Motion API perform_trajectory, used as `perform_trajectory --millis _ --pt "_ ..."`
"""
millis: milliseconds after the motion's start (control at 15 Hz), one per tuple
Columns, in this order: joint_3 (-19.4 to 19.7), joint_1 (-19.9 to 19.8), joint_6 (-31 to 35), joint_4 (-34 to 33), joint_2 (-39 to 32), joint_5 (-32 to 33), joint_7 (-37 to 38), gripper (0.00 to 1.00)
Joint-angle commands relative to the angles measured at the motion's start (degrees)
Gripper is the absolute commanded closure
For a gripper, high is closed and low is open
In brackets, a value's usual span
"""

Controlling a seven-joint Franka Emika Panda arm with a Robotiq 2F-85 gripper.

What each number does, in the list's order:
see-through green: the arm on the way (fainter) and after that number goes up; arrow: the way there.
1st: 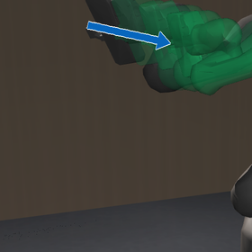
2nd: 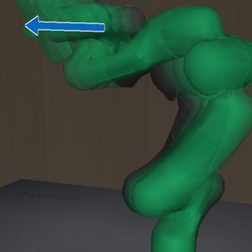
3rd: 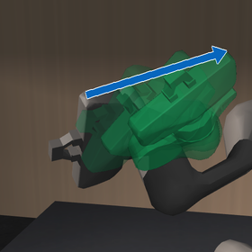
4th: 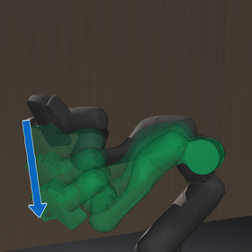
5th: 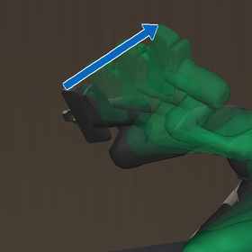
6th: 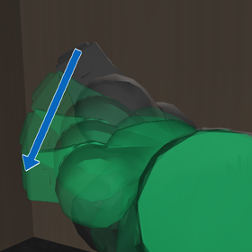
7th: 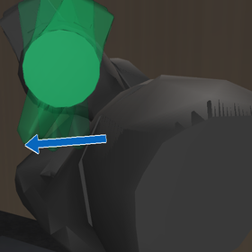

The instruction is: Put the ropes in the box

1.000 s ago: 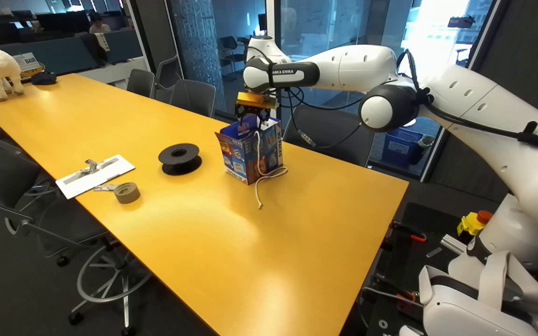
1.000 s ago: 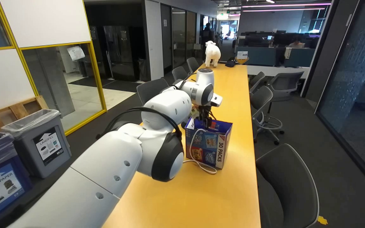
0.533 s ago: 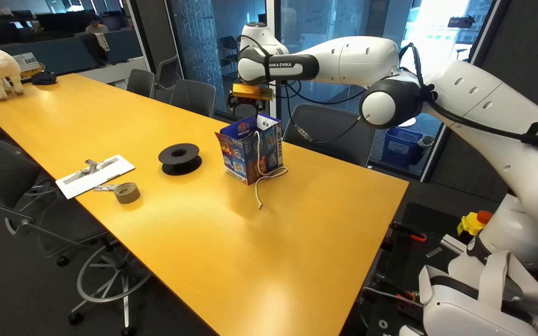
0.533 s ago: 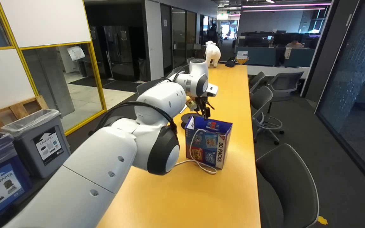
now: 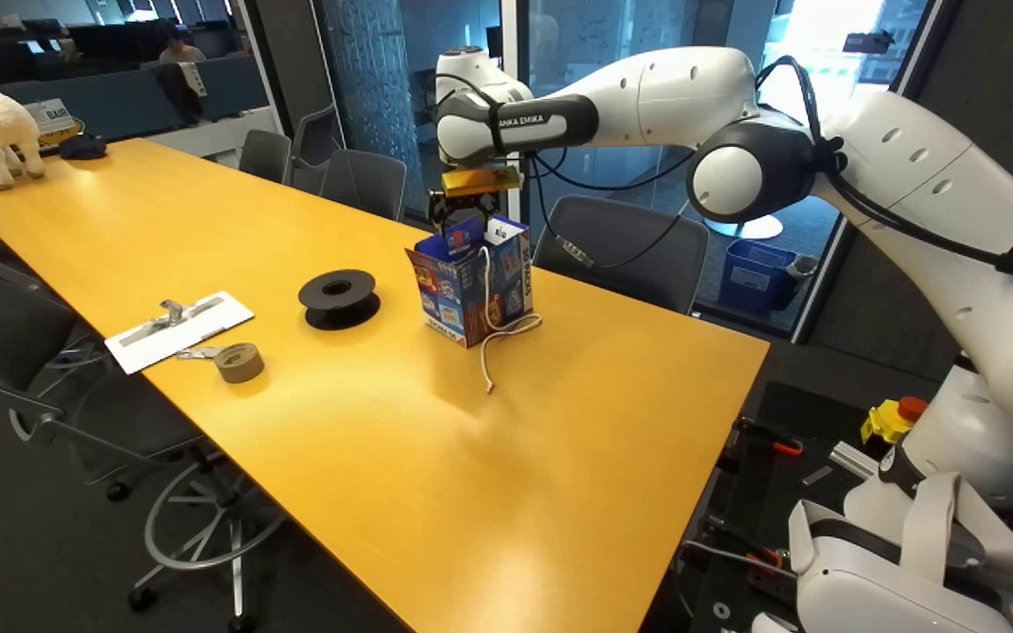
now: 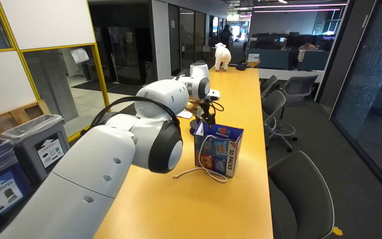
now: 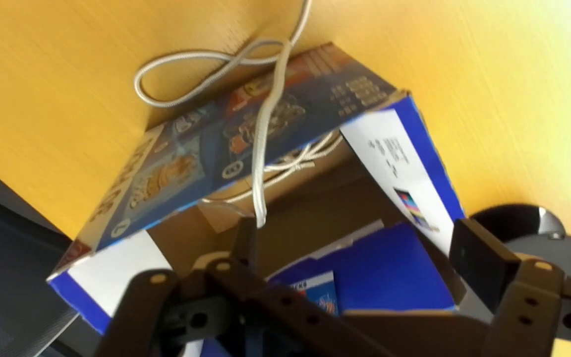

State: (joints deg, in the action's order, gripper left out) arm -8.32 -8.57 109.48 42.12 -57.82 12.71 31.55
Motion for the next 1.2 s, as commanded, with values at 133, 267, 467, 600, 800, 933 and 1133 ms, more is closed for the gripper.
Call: perform_trajectory --millis 133,267,467,600,800,933,1133 --pt "-2.7 -4.0 -4.2 18.7 11.6 -0.9 -10.5 0.0" --pt "-2.6 -5.4 -3.1 23.9 14.7 -0.4 -12.3 0.0" --pt "3.8 -3.9 -1.0 31.4 19.8 -5.1 -15.7 0.0" --pt "6.6 -3.9 3.1 36.5 22.5 -6.6 -16.0 0.0" --pt "10.1 -4.9 11.8 44.7 25.5 -11.3 -16.1 0.0" --pt "11.8 -5.1 16.3 50.4 26.6 -14.7 -15.8 0.0" --pt "13.2 -5.0 18.9 55.4 25.4 -19.0 -16.2 0.0"
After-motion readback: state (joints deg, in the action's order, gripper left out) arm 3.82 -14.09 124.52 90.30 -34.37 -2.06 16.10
